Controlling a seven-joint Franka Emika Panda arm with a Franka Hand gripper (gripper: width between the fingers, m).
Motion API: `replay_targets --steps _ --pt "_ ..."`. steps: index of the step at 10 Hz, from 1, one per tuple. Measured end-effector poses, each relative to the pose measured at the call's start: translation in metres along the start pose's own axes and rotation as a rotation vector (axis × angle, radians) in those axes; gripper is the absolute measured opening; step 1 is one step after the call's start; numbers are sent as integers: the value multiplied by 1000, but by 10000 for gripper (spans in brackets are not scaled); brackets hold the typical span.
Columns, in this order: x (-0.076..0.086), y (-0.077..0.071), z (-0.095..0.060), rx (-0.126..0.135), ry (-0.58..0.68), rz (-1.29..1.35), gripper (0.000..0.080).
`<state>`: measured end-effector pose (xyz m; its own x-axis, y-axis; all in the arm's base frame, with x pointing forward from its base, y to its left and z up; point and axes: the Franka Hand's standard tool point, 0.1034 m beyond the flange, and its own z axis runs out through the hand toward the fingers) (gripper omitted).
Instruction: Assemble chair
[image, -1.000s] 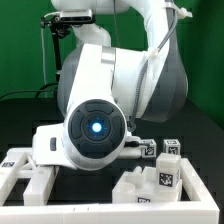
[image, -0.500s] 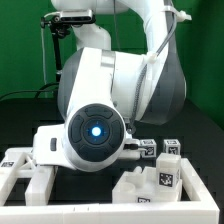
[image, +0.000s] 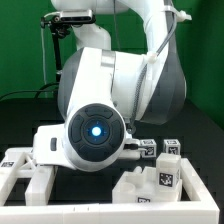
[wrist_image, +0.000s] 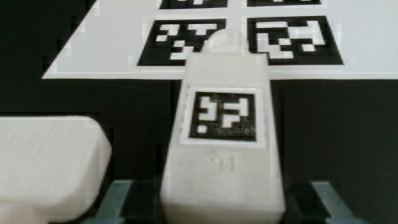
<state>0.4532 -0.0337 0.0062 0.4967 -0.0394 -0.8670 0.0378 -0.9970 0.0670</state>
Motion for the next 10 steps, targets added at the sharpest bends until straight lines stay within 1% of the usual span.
replay_targets --steps 3,4,5,7,8,9,10 --pt "0 0 -1 -1 1 0 287" --pt "-1 -1 -7 -3 10 -2 287" --pt "-4 -2 -17 -4 19 -5 287" --pt "-24 -8 -47 0 31 -15 287" --pt "-32 -6 -58 1 43 -27 287" --pt "-37 -3 -68 -8 71 -44 287" --pt "-37 -3 -65 -7 69 -36 287"
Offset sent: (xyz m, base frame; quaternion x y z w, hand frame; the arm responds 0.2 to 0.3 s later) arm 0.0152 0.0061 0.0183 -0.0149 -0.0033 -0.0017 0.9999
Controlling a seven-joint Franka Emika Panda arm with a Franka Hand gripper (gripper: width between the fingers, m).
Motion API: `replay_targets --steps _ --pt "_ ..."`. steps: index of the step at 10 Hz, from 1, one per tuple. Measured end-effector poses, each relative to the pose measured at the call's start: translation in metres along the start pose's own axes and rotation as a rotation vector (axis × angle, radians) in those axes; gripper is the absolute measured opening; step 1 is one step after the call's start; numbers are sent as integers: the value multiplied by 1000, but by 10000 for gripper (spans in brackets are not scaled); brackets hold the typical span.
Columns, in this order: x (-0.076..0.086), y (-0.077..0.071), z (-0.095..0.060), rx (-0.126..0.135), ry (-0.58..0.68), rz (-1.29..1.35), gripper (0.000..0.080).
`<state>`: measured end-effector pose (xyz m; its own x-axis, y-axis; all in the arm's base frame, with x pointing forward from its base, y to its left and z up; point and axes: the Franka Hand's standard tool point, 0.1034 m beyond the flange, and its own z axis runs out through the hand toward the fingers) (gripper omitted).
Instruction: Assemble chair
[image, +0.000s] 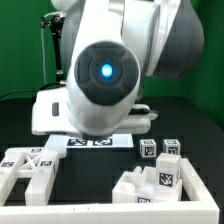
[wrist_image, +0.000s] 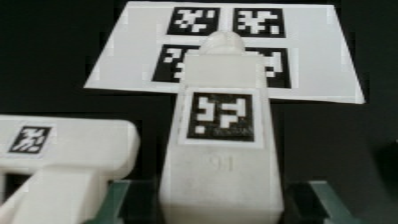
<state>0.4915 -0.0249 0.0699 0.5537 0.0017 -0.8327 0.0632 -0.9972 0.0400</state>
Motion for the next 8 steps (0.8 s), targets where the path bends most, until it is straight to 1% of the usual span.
replay_targets --steps 1,2,3,4,5,6,7,8 --pt "3 0 1 -2 7 0 287" --pt "11 2 -7 -8 95 -2 287" --pt "12 2 -14 -10 186 -6 287" --pt "4 0 -21 -2 229 -5 287" --pt "2 -1 -36 0 281 -8 287" --pt "0 -4 -51 -6 365 -16 287" --pt "-3 -7 -59 -18 442 -25 287" --pt "0 -5 -59 -18 504 -23 287"
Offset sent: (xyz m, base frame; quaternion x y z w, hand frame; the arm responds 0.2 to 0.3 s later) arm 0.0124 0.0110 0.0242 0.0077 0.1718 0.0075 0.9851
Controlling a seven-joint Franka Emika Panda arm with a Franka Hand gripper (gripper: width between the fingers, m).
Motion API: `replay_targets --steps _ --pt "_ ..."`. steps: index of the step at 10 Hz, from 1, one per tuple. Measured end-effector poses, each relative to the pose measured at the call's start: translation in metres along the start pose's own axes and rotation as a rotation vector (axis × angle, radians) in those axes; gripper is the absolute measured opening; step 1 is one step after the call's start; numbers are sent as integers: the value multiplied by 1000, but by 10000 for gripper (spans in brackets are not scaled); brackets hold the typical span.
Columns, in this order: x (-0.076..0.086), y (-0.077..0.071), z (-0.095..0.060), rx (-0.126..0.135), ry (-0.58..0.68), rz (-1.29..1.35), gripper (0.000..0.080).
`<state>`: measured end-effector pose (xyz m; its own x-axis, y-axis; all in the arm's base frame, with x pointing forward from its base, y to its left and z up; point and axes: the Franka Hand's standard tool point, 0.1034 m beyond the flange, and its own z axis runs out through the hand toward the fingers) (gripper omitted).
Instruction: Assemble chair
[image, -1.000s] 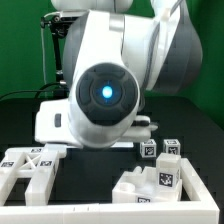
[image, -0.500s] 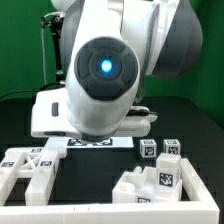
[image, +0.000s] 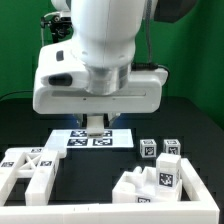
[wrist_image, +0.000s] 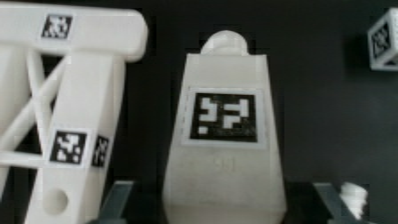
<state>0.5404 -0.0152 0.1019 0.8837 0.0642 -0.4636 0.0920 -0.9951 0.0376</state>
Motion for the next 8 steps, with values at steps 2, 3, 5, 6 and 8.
replay_targets --steps 2,3,5,6,8 --pt "5 2 -3 -3 118 3 288" --pt "10 3 -7 -6 202 5 288" --pt "14 -5 -17 20 286 23 287" --pt "23 -10 -27 42 369 68 287" --pt "27 -19 -31 14 501 61 287"
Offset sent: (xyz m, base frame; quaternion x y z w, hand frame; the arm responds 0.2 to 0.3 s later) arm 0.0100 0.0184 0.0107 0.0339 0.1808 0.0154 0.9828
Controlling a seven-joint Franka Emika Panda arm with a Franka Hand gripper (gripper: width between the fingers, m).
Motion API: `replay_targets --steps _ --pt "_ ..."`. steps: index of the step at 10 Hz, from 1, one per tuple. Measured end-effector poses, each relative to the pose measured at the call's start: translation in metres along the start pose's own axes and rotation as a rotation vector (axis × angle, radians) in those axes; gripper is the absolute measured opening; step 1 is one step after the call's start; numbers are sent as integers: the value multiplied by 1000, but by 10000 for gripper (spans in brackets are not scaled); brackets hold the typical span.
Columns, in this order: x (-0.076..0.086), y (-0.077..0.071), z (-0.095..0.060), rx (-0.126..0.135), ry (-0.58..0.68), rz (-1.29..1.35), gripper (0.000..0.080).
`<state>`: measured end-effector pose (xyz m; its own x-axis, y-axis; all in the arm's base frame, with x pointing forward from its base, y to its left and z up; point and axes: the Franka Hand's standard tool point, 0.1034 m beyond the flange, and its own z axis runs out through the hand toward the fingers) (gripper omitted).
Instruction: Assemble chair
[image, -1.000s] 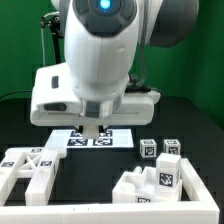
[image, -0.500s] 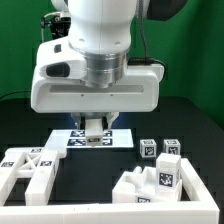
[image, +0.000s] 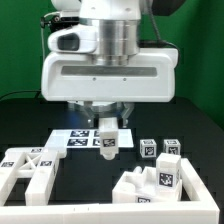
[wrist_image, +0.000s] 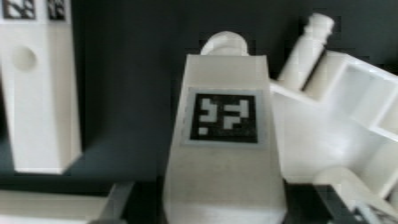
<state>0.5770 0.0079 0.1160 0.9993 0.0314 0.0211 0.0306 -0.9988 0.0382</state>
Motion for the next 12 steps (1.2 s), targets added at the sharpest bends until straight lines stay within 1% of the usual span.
replay_targets --steps 1,2,3,5,6,7,8,9,10,11,12 --pt "3 2 1 -6 65 2 288" --pt "2 1 2 -6 64 0 287" --pt "4 -5 1 -9 68 -10 287" --pt "21 -7 -11 -10 115 -24 287" --pt "21 -6 -10 -11 126 -23 287" --pt "24 -5 -10 -15 167 -22 287" --pt "28 -3 -10 -23 246 -22 288" --pt "28 -3 -9 -28 289 -22 288" --pt "34 -9 -10 -32 355 -32 287" --pt "36 -14 -7 -30 342 -41 287" --pt "39 -16 -7 -31 345 -46 287"
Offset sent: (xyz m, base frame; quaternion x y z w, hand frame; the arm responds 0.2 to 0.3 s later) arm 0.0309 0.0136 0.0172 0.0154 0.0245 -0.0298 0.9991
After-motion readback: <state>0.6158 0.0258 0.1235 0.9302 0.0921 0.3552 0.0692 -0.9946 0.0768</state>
